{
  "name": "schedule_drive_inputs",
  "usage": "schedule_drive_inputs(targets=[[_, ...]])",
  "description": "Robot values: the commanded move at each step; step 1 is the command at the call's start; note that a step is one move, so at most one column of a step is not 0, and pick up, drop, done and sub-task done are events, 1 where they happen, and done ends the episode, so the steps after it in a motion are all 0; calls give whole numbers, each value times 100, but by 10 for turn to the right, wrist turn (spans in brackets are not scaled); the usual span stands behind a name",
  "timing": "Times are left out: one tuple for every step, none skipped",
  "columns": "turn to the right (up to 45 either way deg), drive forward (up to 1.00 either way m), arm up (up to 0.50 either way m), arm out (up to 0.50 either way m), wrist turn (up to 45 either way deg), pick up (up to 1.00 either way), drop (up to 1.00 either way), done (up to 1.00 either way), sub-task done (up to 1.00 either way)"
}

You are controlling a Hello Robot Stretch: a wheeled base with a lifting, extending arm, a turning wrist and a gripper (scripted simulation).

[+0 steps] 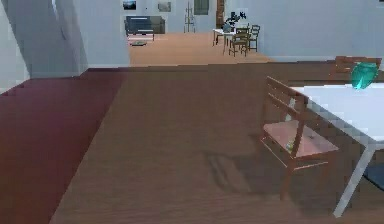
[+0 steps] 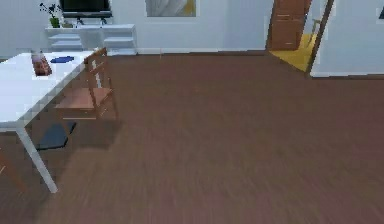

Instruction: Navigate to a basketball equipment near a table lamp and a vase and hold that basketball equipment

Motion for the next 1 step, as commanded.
schedule_drive_inputs(targets=[[0,100,0,0,0,0,0,0,0]])
